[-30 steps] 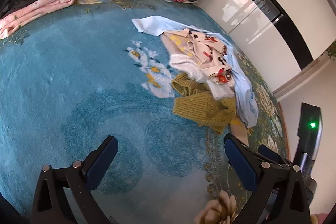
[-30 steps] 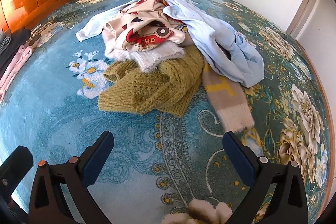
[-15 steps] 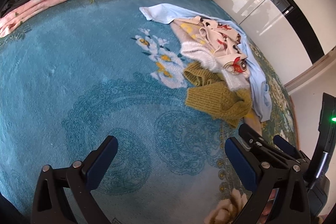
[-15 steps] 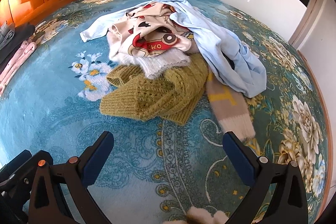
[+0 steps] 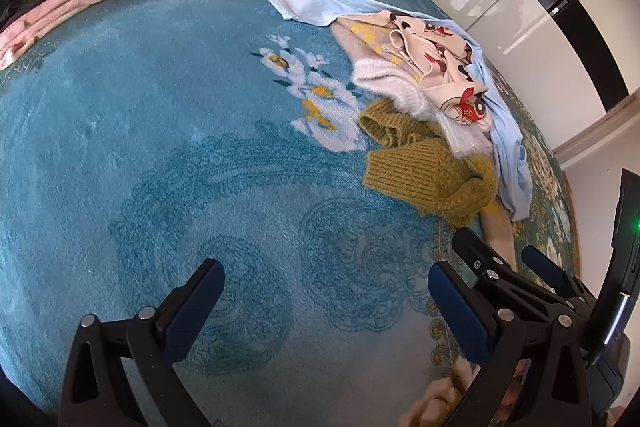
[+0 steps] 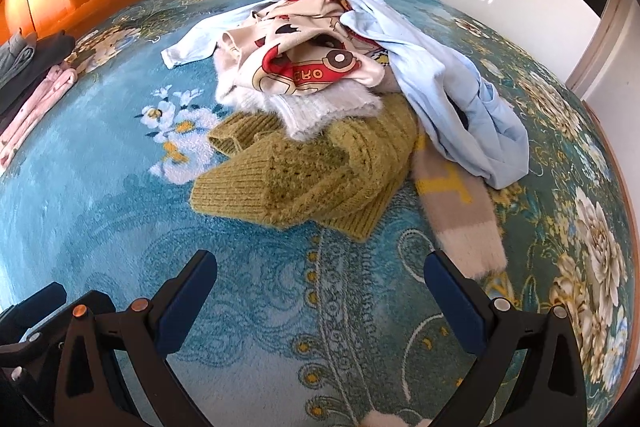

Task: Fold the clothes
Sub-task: 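Move both grippers toward the clothes heap on the bed, then grasp the light blue T-shirt with the right gripper and lift it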

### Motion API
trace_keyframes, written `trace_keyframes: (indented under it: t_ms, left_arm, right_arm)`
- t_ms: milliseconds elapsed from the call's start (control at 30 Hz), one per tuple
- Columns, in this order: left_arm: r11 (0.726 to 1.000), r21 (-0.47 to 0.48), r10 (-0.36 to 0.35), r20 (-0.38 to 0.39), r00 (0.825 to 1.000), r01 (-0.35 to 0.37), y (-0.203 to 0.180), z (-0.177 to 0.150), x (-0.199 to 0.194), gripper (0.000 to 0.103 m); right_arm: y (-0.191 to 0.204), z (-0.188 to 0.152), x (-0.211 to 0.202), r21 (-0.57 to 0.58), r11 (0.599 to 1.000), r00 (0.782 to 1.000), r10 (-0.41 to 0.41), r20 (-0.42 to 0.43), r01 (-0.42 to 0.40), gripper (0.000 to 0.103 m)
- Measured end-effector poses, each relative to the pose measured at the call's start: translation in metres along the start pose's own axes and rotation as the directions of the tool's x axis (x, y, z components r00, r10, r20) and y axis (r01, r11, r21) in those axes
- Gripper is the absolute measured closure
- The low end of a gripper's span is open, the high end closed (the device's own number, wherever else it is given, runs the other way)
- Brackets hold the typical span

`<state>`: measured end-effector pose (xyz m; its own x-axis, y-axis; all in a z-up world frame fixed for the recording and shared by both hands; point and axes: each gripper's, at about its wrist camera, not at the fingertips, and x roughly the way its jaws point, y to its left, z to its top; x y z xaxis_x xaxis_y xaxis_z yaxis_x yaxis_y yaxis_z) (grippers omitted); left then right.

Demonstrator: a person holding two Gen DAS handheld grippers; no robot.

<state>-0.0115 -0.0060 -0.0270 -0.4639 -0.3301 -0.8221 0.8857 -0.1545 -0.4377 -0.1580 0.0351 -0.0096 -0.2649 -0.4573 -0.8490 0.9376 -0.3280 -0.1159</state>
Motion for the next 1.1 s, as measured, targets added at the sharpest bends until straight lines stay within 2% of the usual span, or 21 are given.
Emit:
trace_keyframes:
  t_ms: [333,500,600,667,767,867,933,1033,1100]
  left_arm:
    - [1.000,-0.013,0.012,-0.001,1.000,-0.012,0.002,0.000,0.001,0.000]
    - [0.996,-0.085,0.032,0.030,0.999,-0.030,0.017,0.004,-0.006,0.000]
    - [0.990,-0.134,0.069,0.120,0.990,-0.052,0.031,0.010,-0.027,0.000]
    - [0.985,-0.155,0.110,0.189,0.976,-0.080,0.040,0.014,-0.044,0.000]
    - [0.979,-0.166,0.156,0.251,0.955,-0.117,0.051,0.019,-0.061,0.000]
    - [0.971,-0.197,0.183,0.252,0.950,-0.135,0.064,0.020,-0.064,0.000]
    - [0.964,-0.224,0.194,0.240,0.951,-0.140,0.072,0.021,-0.063,0.000]
    - [0.957,-0.255,0.195,0.208,0.958,-0.140,0.077,0.021,-0.053,0.000]
    - [0.958,-0.246,0.195,0.191,0.962,-0.145,0.073,0.021,-0.046,0.000]
  right_arm:
    - [0.001,-0.003,0.008,-0.005,1.000,1.000,0.018,-0.020,-0.018,0.000]
    - [-0.005,0.004,0.011,0.000,1.000,1.000,0.027,-0.011,-0.027,0.000]
    - [-0.023,0.024,0.013,0.045,0.999,1.000,0.010,0.021,-0.011,0.000]
    - [-0.037,0.040,0.014,0.081,0.997,0.999,0.002,0.045,-0.006,0.000]
    - [-0.047,0.073,0.016,0.063,0.997,0.996,0.049,0.078,-0.053,0.000]
    - [-0.059,0.103,0.020,0.060,0.994,0.992,0.088,0.091,-0.094,0.000]
    - [-0.075,0.119,0.029,0.087,0.994,0.994,0.064,0.085,-0.072,0.000]
    - [-0.099,0.132,0.055,0.122,0.992,1.000,-0.013,0.004,0.013,0.001]
    - [-0.111,0.136,0.074,0.133,0.989,0.997,-0.056,-0.057,0.063,0.013]
